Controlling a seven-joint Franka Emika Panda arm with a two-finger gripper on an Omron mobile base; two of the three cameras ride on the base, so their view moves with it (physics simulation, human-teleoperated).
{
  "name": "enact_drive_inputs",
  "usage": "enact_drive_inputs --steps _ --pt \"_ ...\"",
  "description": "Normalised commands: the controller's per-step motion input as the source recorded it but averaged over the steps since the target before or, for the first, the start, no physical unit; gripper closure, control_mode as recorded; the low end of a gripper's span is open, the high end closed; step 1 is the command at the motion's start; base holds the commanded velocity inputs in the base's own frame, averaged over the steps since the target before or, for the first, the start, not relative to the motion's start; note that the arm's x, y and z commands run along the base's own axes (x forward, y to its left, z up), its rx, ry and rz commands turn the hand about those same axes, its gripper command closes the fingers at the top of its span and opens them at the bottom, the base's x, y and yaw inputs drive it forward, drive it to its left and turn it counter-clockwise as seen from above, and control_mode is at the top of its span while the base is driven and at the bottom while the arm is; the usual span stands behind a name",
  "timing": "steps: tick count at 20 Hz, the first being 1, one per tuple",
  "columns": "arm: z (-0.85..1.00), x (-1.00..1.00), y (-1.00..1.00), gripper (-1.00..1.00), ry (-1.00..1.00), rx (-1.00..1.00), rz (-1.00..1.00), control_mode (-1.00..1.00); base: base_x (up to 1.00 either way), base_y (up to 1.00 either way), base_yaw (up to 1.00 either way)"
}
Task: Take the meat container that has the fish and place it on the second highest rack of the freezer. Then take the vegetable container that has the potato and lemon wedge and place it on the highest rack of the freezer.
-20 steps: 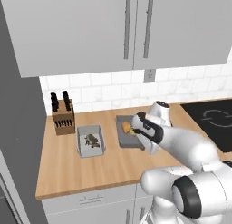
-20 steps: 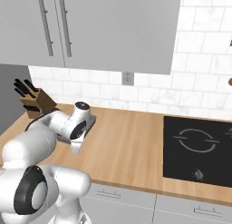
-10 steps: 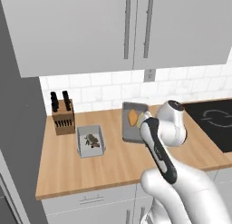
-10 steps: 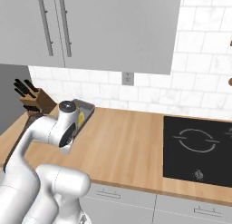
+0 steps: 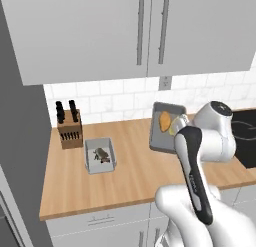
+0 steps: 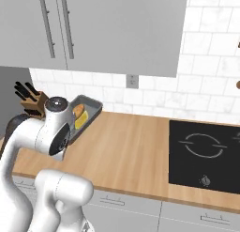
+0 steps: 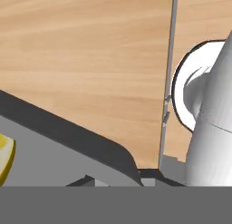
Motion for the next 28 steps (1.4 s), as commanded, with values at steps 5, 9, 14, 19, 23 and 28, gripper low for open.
enact_drive_inputs --steps 5,9,14,19,23,28 --pt "0.77 -0.86 -0.46 1.0 0.0 0.0 0.0 -1.0 0.0 0.0 0.0" --pt "0.45 -0.74 -0.12 1.0 0.0 -0.01 0.0 -1.0 0.0 0.0 0.0" --pt "0.33 -0.5 0.0 1.0 0.0 -0.02 0.0 -1.0 0.0 0.0 0.0" --pt "0.34 -0.25 0.01 1.0 -0.11 0.0 -0.04 -1.0 0.0 0.0 0.0" --pt "0.07 -0.05 0.02 1.0 -0.01 0.0 -0.02 1.0 -0.35 0.02 -0.02" --pt "0.0 0.0 0.0 1.0 0.0 0.0 0.0 1.0 -0.94 0.1 0.02"
